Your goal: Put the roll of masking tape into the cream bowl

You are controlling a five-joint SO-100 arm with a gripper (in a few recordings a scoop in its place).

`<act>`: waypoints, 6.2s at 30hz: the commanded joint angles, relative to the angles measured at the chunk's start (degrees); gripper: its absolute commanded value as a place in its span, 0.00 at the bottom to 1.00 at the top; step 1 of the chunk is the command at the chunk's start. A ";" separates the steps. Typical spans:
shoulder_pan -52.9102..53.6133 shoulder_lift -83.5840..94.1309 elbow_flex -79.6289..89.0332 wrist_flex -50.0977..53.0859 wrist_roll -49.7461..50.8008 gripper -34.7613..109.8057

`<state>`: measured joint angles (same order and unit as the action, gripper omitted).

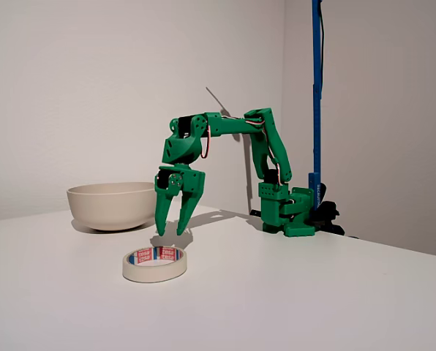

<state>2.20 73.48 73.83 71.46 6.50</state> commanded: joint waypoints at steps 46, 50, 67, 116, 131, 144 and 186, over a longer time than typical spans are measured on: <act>-3.87 -1.85 -5.27 0.97 7.38 0.29; -4.39 -1.41 -6.33 2.02 7.03 0.29; -4.39 -5.36 -6.33 -0.62 8.53 0.29; 3.25 -14.15 -26.89 12.48 6.86 0.39; 2.99 -12.30 -28.30 19.07 7.29 0.39; 2.99 -16.44 -28.21 22.59 8.17 0.38; 2.20 -15.91 -31.11 17.67 7.56 0.18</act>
<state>4.31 47.64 47.20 86.84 14.50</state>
